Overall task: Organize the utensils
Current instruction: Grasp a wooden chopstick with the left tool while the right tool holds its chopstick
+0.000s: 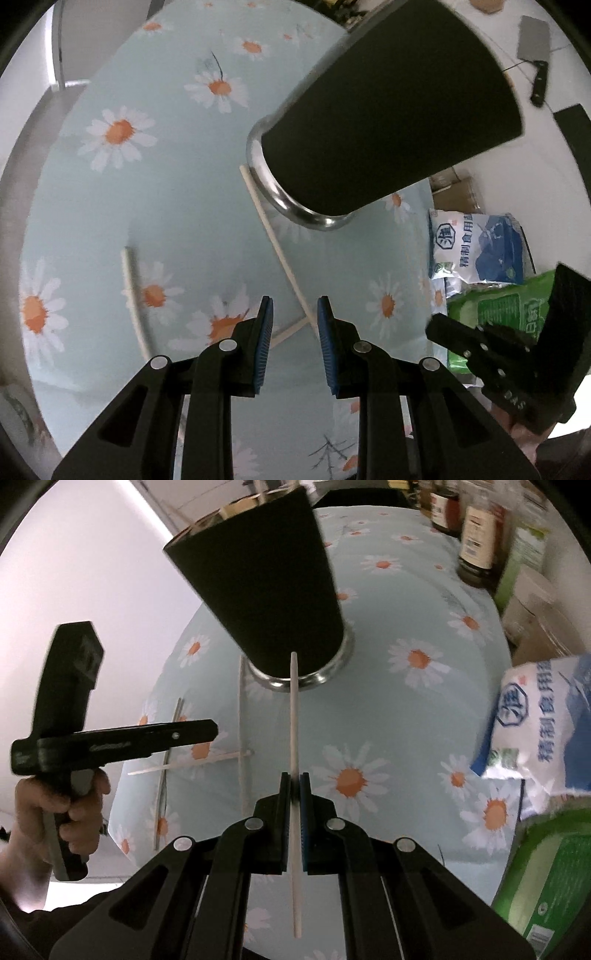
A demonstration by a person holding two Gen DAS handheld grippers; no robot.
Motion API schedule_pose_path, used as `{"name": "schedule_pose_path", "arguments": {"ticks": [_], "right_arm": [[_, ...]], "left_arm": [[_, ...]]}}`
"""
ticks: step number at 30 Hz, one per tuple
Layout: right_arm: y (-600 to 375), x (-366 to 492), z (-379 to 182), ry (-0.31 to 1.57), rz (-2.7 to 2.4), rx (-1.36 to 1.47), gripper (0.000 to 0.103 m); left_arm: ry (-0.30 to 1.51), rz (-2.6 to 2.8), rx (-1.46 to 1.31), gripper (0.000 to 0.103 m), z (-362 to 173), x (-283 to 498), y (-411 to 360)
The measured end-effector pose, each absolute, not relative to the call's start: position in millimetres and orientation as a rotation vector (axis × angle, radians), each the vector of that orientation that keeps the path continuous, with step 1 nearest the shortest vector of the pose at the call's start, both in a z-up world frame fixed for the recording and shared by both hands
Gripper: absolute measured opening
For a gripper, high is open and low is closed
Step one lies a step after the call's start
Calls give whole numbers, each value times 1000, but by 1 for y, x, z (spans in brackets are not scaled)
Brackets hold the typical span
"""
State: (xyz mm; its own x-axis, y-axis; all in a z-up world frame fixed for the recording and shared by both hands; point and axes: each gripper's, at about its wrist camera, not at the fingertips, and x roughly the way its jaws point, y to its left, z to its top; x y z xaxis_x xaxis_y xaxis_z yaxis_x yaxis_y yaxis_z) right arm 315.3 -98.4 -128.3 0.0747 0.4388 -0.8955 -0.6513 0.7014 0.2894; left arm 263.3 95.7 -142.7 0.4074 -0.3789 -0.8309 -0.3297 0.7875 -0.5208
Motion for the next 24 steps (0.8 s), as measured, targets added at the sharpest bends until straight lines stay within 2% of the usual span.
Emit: {"name": "schedule_pose_path", "arguments": {"ticks": [16,24], "right_arm": [[-133,327,-118,1203,859,-77,5],[-137,329,-118,1189,910,-54,5]], "left_arm": [[1317,122,-835,23,-160,282,94],[1344,173,-845,16,-162,288,86]]}}
